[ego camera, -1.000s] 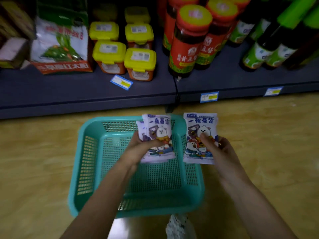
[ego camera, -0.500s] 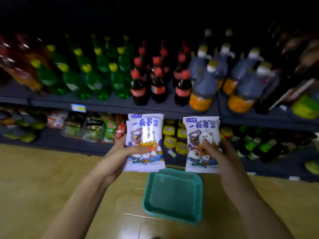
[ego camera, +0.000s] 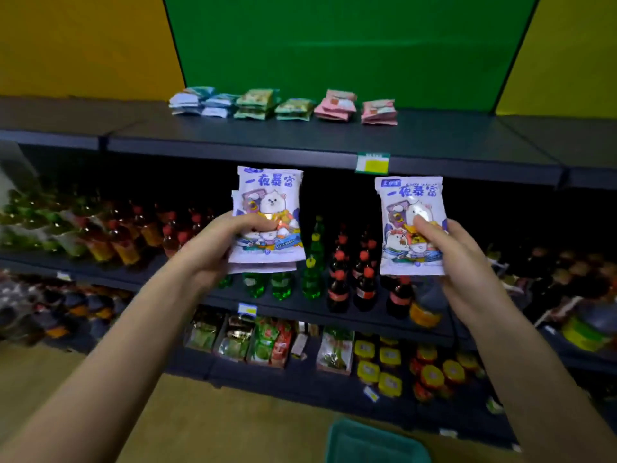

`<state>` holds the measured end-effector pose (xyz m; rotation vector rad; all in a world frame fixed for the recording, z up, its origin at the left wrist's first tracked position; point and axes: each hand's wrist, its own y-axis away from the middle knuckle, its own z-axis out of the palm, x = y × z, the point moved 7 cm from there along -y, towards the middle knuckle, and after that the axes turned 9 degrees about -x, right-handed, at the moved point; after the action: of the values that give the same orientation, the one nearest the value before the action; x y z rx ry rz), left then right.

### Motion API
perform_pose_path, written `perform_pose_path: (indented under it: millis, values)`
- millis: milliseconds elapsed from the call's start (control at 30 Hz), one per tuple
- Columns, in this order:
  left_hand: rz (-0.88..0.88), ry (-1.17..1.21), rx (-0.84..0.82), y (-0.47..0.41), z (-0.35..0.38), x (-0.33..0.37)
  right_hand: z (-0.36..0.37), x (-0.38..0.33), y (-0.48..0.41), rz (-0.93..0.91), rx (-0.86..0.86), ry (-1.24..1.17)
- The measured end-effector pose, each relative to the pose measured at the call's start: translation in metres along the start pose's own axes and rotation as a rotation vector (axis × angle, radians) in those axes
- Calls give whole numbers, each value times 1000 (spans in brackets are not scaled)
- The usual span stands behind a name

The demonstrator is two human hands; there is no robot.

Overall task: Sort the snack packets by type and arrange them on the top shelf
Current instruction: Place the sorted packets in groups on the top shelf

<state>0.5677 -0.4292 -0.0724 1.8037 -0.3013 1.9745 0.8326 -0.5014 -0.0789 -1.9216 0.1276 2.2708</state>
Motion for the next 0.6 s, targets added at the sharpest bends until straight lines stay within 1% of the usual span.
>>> perform_pose_path:
  millis: [100, 233, 433, 600]
  values:
    - [-13, 67, -24, -2, -23, 21, 15, -4, -8, -24, 62, -40]
    - [-16, 90, -42, -14, -36, 42, 21, -10, -17, -15, 117, -45]
    - [6, 108, -114, -46, -19, 66, 7, -32, -29, -45, 201, -31]
    - [10, 86, -161, -81, 0, 86, -7, -49, -57, -77, 217, -51]
